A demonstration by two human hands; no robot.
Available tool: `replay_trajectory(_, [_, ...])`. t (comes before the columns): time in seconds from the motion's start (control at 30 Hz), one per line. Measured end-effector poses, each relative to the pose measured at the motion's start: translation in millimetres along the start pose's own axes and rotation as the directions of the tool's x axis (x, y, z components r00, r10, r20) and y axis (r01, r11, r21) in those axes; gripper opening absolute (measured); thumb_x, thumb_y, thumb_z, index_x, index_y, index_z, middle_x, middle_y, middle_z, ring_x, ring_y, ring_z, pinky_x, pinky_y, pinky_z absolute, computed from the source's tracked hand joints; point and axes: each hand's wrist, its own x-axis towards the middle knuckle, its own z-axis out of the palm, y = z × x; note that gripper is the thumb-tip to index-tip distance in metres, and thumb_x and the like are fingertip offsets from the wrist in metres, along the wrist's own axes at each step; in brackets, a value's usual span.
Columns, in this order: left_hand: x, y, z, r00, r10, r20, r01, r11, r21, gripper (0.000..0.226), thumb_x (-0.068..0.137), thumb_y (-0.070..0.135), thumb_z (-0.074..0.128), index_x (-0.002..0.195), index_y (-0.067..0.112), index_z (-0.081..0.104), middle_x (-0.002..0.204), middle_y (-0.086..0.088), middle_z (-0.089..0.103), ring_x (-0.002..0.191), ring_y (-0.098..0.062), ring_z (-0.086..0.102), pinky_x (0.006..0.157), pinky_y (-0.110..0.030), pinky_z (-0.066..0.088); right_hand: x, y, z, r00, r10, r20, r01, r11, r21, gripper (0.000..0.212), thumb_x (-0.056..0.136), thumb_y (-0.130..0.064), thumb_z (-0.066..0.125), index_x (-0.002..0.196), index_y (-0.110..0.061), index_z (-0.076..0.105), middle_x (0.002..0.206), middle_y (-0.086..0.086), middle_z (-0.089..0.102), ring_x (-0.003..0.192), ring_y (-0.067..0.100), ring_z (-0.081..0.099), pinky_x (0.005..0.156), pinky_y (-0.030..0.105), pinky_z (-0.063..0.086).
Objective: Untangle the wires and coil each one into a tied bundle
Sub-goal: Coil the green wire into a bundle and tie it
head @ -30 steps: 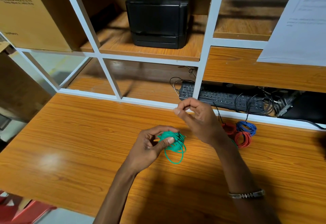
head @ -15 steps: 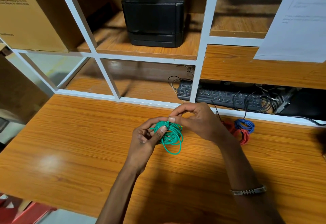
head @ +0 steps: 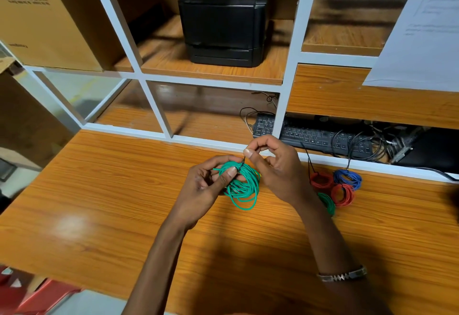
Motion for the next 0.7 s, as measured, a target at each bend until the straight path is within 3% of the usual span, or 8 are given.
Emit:
replay_trajectory(0.13, [5.0,-3.3,4.5,0.986,0.103,-0.129,-0.097,0.994,0.050,0.020,0.102,0.007,0.059,0.119,0.002,0.069,0.090,-0.003,0.077,0.085,-0.011,0.074,0.075,-0.026,0.059,2.5,-4.7,1.4,1.000,-0.025,-0.002,0.025,0.999,0.039,0.003,0.098,-0.009,0.067,0.096,-0.011,0.067,0.093,0.003,0.069,0.085,0.013,0.065,0.066,0.026,0.052])
replay_trajectory(0.23, [6.3,-6.3,7.5,0.965,0.189,-0.180,-0.172,0.979,0.107,0.016,0.104,0.003,0.057,0.114,-0.001,0.068,0.080,-0.002,0.073,0.074,-0.008,0.068,0.075,-0.019,0.054,0.9,-5.6,1.0,0.998,-0.051,0.028,0.050,0.997,0.063,0.001,0.098,-0.007,0.067,0.098,-0.006,0.067,0.092,0.006,0.069,0.086,0.017,0.065,0.070,0.031,0.053])
replay_trajectory(0.33, [2.8,-3.9,14.8,0.961,0.227,-0.156,-0.205,0.968,0.141,0.016,0.103,0.003,0.056,0.114,-0.001,0.067,0.078,-0.002,0.071,0.071,-0.007,0.067,0.074,-0.017,0.052,1.4,-0.6,-2.1,0.999,-0.026,-0.027,0.029,0.994,0.108,0.006,0.096,-0.011,0.068,0.099,-0.005,0.066,0.093,0.011,0.070,0.091,0.029,0.067,0.080,0.043,0.054])
replay_trajectory(0.43, [-0.3,-3.5,17.8,0.968,0.230,-0.101,-0.214,0.966,0.148,0.016,0.103,0.008,0.059,0.115,0.004,0.069,0.082,-0.006,0.073,0.073,-0.013,0.069,0.076,-0.022,0.053,0.7,7.8,1.7,0.997,0.021,-0.079,-0.015,0.996,0.085,0.003,0.096,-0.011,0.068,0.098,-0.009,0.066,0.093,0.009,0.070,0.091,0.027,0.068,0.083,0.039,0.055])
replay_trajectory(0.53, [-8.9,-4.2,22.5,0.971,0.236,-0.041,-0.227,0.963,0.148,0.015,0.102,0.012,0.063,0.114,0.009,0.071,0.083,-0.009,0.074,0.074,-0.015,0.071,0.076,-0.024,0.053,2.8,20.3,1.7,0.971,0.108,-0.214,-0.101,0.994,0.045,0.007,0.093,-0.013,0.064,0.094,-0.019,0.065,0.092,0.002,0.072,0.088,0.016,0.069,0.080,0.030,0.054])
replay_trajectory(0.6, [-18.8,-6.4,28.0,0.970,0.241,-0.039,-0.234,0.962,0.139,0.016,0.100,0.014,0.062,0.113,0.010,0.071,0.079,-0.009,0.075,0.075,-0.015,0.072,0.075,-0.023,0.053,7.1,24.4,-16.2,0.930,0.194,-0.313,-0.179,0.981,0.077,0.006,0.093,-0.013,0.064,0.095,-0.017,0.067,0.091,0.004,0.073,0.082,0.010,0.068,0.074,0.030,0.053])
replay_trajectory(0.7, [-19.8,-13.6,22.1,0.963,0.225,-0.150,-0.203,0.967,0.152,0.015,0.101,0.011,0.063,0.114,0.007,0.070,0.084,-0.011,0.075,0.078,-0.015,0.072,0.076,-0.022,0.054,7.5,16.1,-38.6,0.947,0.249,-0.205,-0.228,0.966,0.120,0.006,0.094,-0.007,0.069,0.097,-0.012,0.071,0.090,0.006,0.076,0.081,0.011,0.068,0.067,0.028,0.052])
